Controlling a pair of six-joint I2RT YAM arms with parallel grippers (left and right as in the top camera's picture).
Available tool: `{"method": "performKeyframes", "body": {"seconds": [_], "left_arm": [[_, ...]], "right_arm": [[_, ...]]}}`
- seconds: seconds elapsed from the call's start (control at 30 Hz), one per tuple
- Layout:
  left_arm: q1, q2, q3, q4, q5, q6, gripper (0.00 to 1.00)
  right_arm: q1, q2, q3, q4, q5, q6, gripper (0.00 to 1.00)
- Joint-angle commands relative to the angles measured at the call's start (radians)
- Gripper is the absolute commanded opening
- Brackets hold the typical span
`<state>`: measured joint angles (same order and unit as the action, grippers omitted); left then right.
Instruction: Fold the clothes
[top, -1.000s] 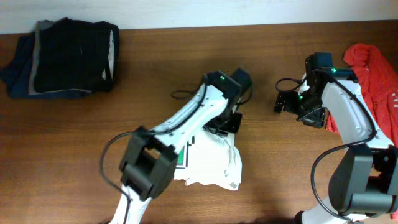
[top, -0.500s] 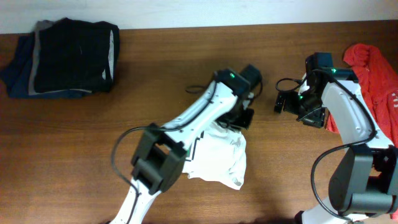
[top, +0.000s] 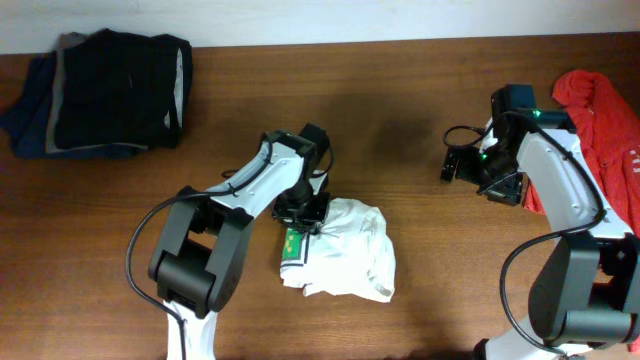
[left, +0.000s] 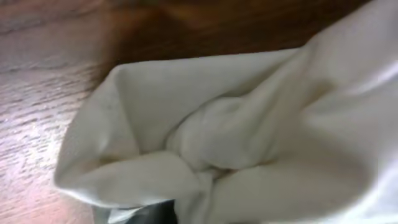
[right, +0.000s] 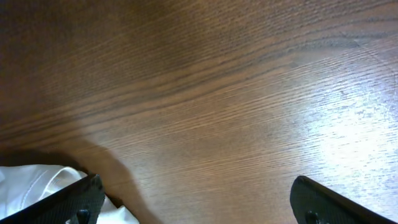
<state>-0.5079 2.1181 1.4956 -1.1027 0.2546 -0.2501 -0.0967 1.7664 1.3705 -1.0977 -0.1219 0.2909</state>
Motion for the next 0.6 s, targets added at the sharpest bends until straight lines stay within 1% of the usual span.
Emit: {"method": "performKeyframes", "body": {"seconds": [0.0,0.03,0.07,0.1,0.13,0.17,0.2,0.23,0.3,0.33,0.37,0.4,0.43,0.47,0.5,0.57], "left_arm": [[0.002,-0.08,0.083,-0.101,-0.102,-0.011,0.11],[0.002,-0.122,0.12,-0.133,-0.107,-0.01,0.13],[0.002,-0.185,0.168,-0.177,-0.106,-0.011,0.23],[0.002,-0.26,0.19,-0.212,-0.106,-0.011,0.31],[0.002,-0.296,0.189,-0.25,-0.106,-0.011,0.38],[0.002,-0.312,0.189,-0.323,-0.105,-0.014,0.41],[0.002,-0.31,0.172,-0.384,-0.105,-0.014,0.41],[-0.003,-0.31,0.121,-0.372,-0.086,-0.014,0.41],[-0.026,-0.309,-0.009,-0.294,-0.02,-0.014,0.41],[-0.051,-0.309,-0.122,-0.21,0.045,-0.014,0.27],[-0.069,-0.309,-0.212,-0.124,0.089,-0.019,0.21],[-0.087,-0.306,-0.318,-0.004,0.108,-0.051,0.21],[-0.094,-0.304,-0.399,0.091,0.109,-0.056,0.21],[-0.094,-0.304,-0.462,0.154,0.108,-0.077,0.21],[-0.094,-0.304,-0.523,0.197,0.108,-0.101,0.21],[-0.094,-0.309,-0.519,0.173,0.102,-0.101,0.15]], "right_arm": [[0.0,-0.01,0.0,0.0,-0.005,0.002,0.99],[0.0,-0.01,0.0,-0.001,-0.005,0.002,0.99],[0.0,-0.01,0.0,-0.001,-0.005,0.002,0.99],[0.0,-0.01,0.0,0.0,-0.005,0.002,0.99],[0.0,-0.01,0.0,0.0,-0.005,0.002,0.99],[0.0,-0.01,0.0,-0.001,-0.005,0.002,0.98],[0.0,-0.01,0.0,0.0,-0.005,0.002,0.99],[0.0,-0.01,0.0,0.0,-0.005,0.002,0.99],[0.0,-0.01,0.0,-0.001,-0.005,0.002,0.99],[0.0,-0.01,0.0,-0.001,-0.005,0.002,0.99],[0.0,-0.01,0.0,0.0,-0.005,0.002,0.99],[0.0,-0.01,0.0,0.0,-0.005,0.002,0.99],[0.0,-0.01,0.0,0.0,-0.005,0.002,0.99],[0.0,-0.01,0.0,-0.001,-0.005,0.002,0.99],[0.0,-0.01,0.0,0.0,-0.005,0.002,0.99],[0.0,-0.01,0.0,-0.001,-0.005,0.002,0.99]]}}
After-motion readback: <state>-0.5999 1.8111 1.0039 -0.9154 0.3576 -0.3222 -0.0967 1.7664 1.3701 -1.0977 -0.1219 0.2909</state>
